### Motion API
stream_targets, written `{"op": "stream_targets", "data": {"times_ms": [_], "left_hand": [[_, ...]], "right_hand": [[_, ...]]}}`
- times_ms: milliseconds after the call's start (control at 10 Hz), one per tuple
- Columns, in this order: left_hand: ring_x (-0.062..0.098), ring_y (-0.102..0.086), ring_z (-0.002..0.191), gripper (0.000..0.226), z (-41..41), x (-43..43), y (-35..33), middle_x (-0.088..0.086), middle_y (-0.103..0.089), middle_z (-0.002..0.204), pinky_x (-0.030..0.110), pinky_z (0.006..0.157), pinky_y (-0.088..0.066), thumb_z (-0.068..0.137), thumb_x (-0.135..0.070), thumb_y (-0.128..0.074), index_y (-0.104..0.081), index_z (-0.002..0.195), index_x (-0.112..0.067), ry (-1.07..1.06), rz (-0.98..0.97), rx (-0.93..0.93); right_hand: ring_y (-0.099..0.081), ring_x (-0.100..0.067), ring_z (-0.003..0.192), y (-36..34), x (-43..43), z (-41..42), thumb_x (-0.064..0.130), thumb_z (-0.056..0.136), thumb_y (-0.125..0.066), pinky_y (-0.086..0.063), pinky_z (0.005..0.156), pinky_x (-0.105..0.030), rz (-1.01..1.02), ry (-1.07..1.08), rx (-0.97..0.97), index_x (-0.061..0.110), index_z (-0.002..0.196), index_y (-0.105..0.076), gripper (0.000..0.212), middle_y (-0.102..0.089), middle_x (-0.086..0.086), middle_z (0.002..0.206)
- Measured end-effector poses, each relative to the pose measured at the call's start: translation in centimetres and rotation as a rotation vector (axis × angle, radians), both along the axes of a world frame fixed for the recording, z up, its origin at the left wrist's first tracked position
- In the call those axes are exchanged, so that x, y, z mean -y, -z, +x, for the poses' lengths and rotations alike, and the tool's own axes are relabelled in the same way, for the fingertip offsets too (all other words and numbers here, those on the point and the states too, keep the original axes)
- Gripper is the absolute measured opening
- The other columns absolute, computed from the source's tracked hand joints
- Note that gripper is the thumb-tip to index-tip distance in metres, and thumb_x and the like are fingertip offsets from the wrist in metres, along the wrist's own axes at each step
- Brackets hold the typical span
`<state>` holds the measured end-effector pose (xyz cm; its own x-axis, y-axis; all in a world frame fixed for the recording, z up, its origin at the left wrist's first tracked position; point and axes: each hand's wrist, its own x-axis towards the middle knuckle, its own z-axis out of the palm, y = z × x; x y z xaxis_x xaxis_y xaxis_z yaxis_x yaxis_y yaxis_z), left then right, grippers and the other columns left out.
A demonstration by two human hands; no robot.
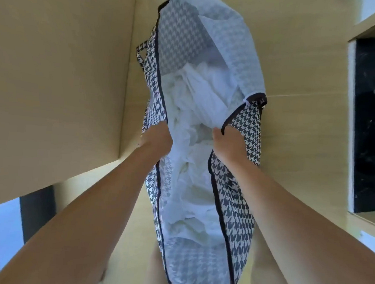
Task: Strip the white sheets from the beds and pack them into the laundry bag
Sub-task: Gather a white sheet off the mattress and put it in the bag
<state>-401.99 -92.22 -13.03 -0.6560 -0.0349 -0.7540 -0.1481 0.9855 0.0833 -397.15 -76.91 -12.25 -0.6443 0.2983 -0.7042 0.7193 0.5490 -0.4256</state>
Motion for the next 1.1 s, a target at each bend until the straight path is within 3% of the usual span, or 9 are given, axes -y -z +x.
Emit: {"op": "stream_targets", "data": {"times_ms": [100, 400, 500, 600, 700, 800, 900, 1000, 1100], "left_hand": [[0.032, -0.058, 0.094, 0.024, 2.5, -3.2, -4.5, 0.014, -0.057, 0.109, 0.034, 0.064, -0.038, 0.096, -0.001, -0.034, -0.049, 0.115, -0.001, 0.079, 0.106, -0.068], [0.031, -0.038, 0.059, 0.029, 8.5, -6.6, -20.8, 0.005, -0.042, 0.059, 0.035, 0.057, -0.021, 0.101, -0.018, -0.037, -0.035, 0.073, -0.015, -0.104, 0.404, -0.457], [0.034, -0.043, 0.061, 0.037, 9.4, -5.0, -22.8, 0.001, -0.044, 0.057, 0.036, 0.055, -0.019, 0.1, -0.015, -0.039, -0.036, 0.064, -0.02, -0.313, 0.304, -0.512], [0.039, -0.059, 0.091, 0.027, 10.8, -4.1, -20.7, 0.018, -0.063, 0.086, 0.033, 0.064, -0.032, 0.102, -0.018, -0.034, -0.056, 0.093, -0.004, -0.282, 0.079, -0.265], [0.036, -0.058, 0.107, 0.032, 12.5, -2.7, -15.4, 0.022, -0.061, 0.116, 0.032, 0.075, -0.039, 0.1, -0.012, -0.036, -0.049, 0.127, 0.001, -0.218, -0.062, -0.057], [0.035, -0.057, 0.11, 0.031, 13.1, -0.9, -13.8, 0.021, -0.058, 0.121, 0.034, 0.082, -0.044, 0.096, -0.003, -0.039, -0.049, 0.125, 0.002, -0.239, -0.112, 0.022], [0.037, -0.059, 0.101, 0.018, 13.7, 1.0, -12.9, 0.023, -0.061, 0.11, 0.034, 0.078, -0.045, 0.085, 0.002, -0.042, -0.051, 0.1, -0.002, -0.304, -0.138, 0.088], [0.037, -0.062, 0.093, 0.015, 13.4, 1.5, -12.6, 0.021, -0.064, 0.103, 0.033, 0.073, -0.045, 0.081, -0.003, -0.044, -0.049, 0.095, -0.005, -0.308, -0.141, 0.081], [0.035, -0.06, 0.103, 0.028, 12.2, 0.7, -12.4, 0.017, -0.063, 0.111, 0.031, 0.075, -0.039, 0.086, -0.013, -0.046, -0.047, 0.113, -0.006, -0.253, -0.173, 0.025]], "right_hand": [[-0.03, -0.012, 0.054, -2.4, -2.0, 0.2, 0.025, 0.102, -0.036, -0.022, 0.056, -0.032, -0.036, 0.045, -0.083, 0.014, 0.06, -0.027, 0.044, -0.031, -0.001, 0.063], [-0.019, -0.017, 0.057, -14.0, -8.3, 3.2, 0.008, 0.094, -0.046, -0.014, 0.054, -0.031, -0.198, 0.26, -0.383, 0.015, 0.063, -0.023, 0.039, -0.02, -0.001, 0.06], [-0.02, -0.015, 0.056, -18.1, -10.2, 4.3, 0.015, 0.094, -0.048, -0.014, 0.051, -0.031, -0.229, 0.289, -0.496, 0.01, 0.07, -0.035, 0.028, -0.022, -0.003, 0.063], [-0.022, -0.015, 0.052, -18.9, -9.6, 4.8, 0.02, 0.096, -0.047, -0.013, 0.051, -0.03, -0.252, -0.008, -0.458, 0.012, 0.066, -0.029, 0.036, -0.022, -0.002, 0.06], [-0.023, -0.016, 0.051, -17.2, -9.4, 5.6, 0.022, 0.098, -0.044, -0.016, 0.052, -0.034, -0.095, -0.363, -0.288, 0.014, 0.063, -0.023, 0.042, -0.025, -0.002, 0.059], [-0.026, -0.016, 0.052, -15.2, -9.8, 7.4, 0.022, 0.096, -0.043, -0.018, 0.051, -0.033, -0.005, -0.521, -0.12, 0.014, 0.063, -0.026, 0.038, -0.028, -0.002, 0.06], [-0.025, -0.017, 0.051, -14.1, -9.2, 8.7, 0.023, 0.095, -0.044, -0.018, 0.051, -0.032, 0.034, -0.521, -0.067, 0.014, 0.062, -0.025, 0.04, -0.026, -0.002, 0.059], [-0.032, -0.017, 0.054, -13.1, -9.2, 8.7, 0.024, 0.094, -0.047, -0.022, 0.052, -0.031, -0.029, -0.328, -0.026, 0.014, 0.067, -0.032, 0.032, -0.034, -0.001, 0.063], [-0.046, -0.015, 0.064, -12.3, -9.3, 7.8, 0.03, 0.089, -0.058, -0.034, 0.057, -0.03, -0.221, -0.039, -0.029, 0.012, 0.092, -0.049, 0.02, -0.048, 0.0, 0.076]]}}
